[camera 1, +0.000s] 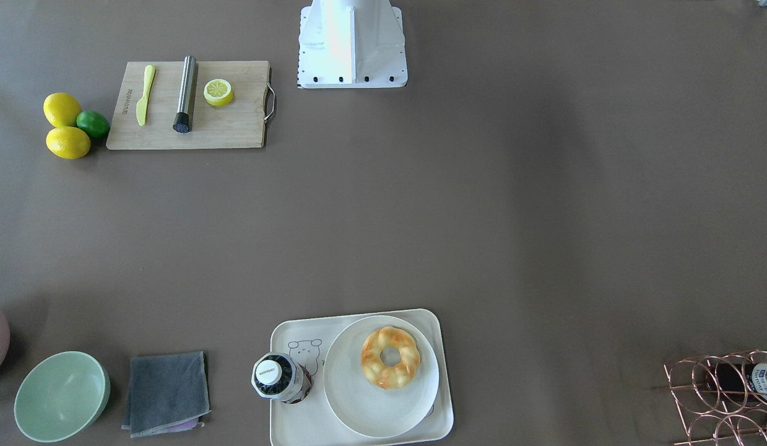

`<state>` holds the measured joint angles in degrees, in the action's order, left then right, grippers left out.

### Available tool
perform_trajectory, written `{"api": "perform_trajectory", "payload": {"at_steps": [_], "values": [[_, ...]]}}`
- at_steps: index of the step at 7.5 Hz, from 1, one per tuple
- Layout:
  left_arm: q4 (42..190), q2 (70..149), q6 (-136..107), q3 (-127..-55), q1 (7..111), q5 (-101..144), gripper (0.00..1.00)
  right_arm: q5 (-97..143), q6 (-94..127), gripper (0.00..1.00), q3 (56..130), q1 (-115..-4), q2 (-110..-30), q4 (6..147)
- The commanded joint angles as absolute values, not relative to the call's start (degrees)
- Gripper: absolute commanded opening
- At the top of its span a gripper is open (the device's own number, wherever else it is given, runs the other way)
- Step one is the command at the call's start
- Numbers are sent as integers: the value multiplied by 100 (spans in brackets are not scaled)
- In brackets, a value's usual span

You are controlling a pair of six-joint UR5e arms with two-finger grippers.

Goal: Place donut on tray

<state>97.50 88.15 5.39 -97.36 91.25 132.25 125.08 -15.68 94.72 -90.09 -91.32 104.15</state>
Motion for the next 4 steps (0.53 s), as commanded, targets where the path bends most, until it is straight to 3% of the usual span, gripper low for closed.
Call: {"api": "perform_trajectory", "payload": {"at_steps": [1, 4], "values": [[10061, 8262, 1647, -9117, 9903, 13280, 98, 12533, -1556, 100, 9448, -9009, -9123, 10415], [10187, 8183, 1697, -8904, 10274, 13344, 98, 12559, -1547, 100, 9431, -8991, -9097, 10406]]}}
